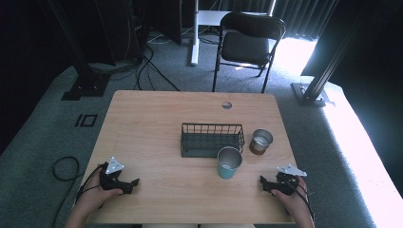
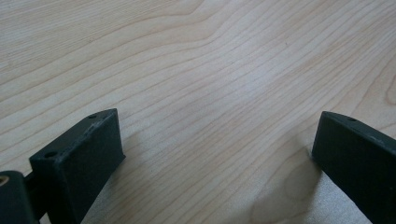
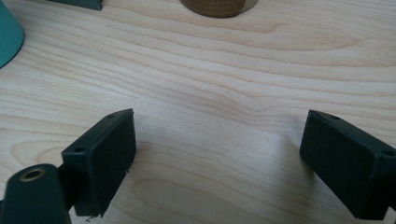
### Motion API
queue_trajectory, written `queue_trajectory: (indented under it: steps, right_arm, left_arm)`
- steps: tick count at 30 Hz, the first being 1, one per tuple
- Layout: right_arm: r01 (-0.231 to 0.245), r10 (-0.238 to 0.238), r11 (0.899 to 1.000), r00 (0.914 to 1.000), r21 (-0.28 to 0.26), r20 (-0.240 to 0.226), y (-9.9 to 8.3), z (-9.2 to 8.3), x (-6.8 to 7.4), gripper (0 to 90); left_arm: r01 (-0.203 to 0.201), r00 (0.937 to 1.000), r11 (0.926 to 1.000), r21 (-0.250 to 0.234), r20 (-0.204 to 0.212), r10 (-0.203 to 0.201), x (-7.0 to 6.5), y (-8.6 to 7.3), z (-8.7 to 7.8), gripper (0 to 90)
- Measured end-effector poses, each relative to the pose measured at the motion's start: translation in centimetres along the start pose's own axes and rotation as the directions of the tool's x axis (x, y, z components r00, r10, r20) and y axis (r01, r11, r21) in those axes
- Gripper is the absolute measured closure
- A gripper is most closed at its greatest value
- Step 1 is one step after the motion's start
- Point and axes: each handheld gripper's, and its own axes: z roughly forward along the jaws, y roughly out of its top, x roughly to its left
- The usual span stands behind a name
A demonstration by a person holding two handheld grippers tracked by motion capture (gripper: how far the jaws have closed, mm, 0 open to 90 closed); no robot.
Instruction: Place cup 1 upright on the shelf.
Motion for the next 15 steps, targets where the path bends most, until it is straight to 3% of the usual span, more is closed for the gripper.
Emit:
queue_trajectory:
  steps: [12,15]
  right_arm:
    - [0.003,-0.003,1.0,1.0,0.0,-0.003,0.0,0.0,-0.03,10.2]
    - [0.003,-0.003,1.0,1.0,0.0,-0.003,0.0,0.0,-0.03,10.2]
  left_arm:
    - [-0.029,0.9993,0.9996,0.002,0.022,0.029,0.09,0.1,0.04,2.5]
    - [-0.058,0.9979,0.9982,-0.016,0.027,0.058,-0.17,0.32,0.16,2.6]
